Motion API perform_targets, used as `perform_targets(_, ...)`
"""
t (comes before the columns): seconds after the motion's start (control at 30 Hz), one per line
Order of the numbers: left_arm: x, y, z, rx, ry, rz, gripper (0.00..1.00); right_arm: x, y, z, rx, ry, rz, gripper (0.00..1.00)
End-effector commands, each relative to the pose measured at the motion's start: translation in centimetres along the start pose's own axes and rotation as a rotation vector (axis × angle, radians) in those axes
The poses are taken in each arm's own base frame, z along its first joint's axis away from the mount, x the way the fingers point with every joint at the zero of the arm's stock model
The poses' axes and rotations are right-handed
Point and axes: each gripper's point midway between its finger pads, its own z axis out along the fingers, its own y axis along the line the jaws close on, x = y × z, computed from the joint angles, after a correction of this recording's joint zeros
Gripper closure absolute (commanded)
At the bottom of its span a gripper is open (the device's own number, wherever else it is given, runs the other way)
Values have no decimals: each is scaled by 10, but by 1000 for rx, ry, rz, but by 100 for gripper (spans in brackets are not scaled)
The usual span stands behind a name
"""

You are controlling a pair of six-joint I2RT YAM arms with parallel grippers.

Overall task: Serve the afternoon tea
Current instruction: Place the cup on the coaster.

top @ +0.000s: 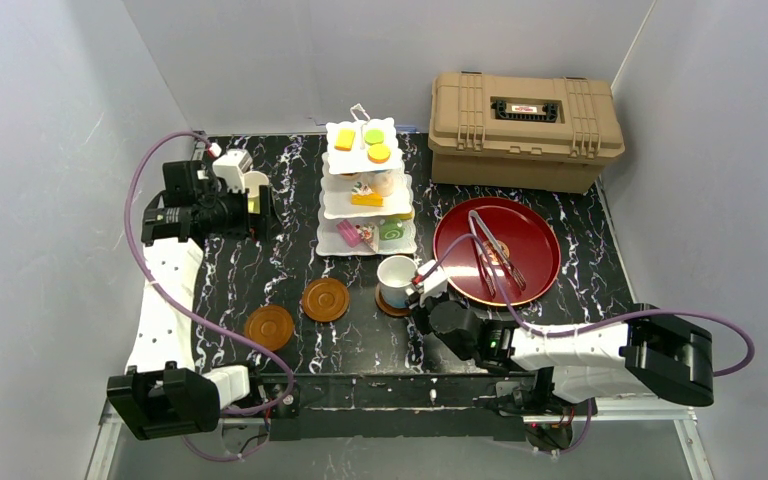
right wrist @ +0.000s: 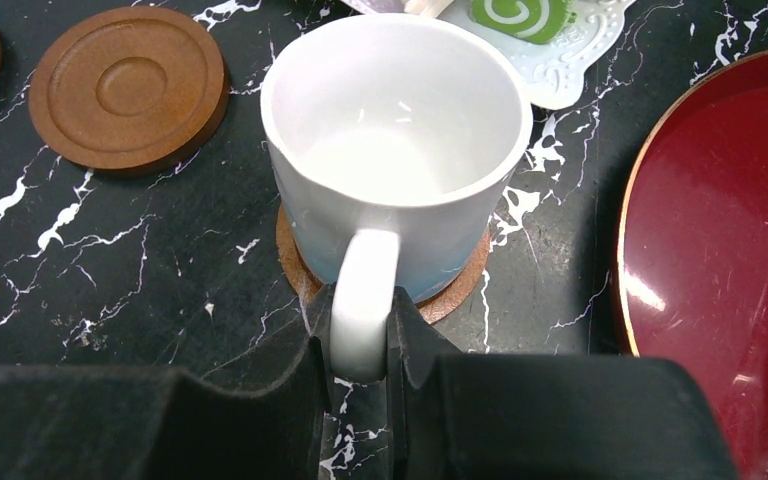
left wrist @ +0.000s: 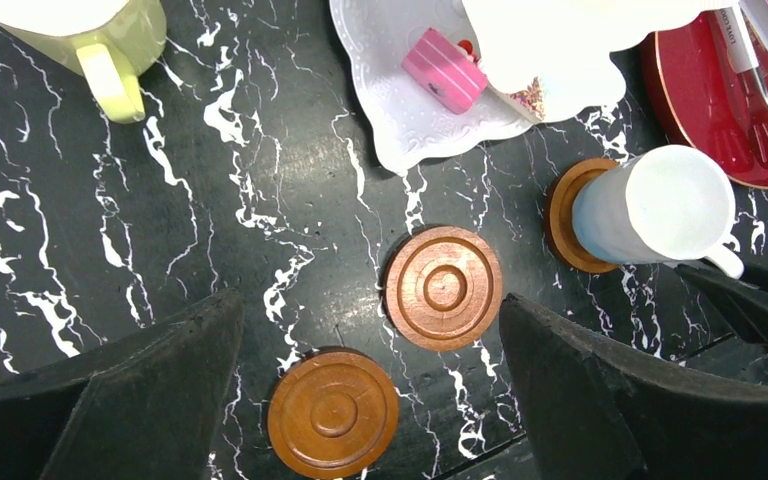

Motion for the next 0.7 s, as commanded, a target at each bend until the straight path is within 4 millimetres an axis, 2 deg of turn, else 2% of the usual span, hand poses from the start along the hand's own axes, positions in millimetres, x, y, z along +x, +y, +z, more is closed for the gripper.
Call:
perform_targets(0.0, -19, -3, -13, -9, -33, 31, 2, -16, 9, 3, -16, -64, 63, 79)
perform_targets(0.13, -36, 4, -14, -39, -31, 25, 2, -9, 7, -1, -12, -46, 60, 60)
perform_targets(0.27, -47, 23, 0, -78, 21, 3, 2, -18, 3, -5, 4, -55, 59, 45)
perform_targets(0.4, -61, 43, 14, -106, 57, -29, 2, -37, 1, -11, 20, -79, 65, 34)
perform_targets(0.63, -79, 86, 46, -162, 116, -52, 6, -89, -5, -28, 50, -134, 96, 6)
perform_targets(0.67, -81, 94, 50, -173, 125, -61, 7, -97, -5, -29, 53, -138, 98, 5)
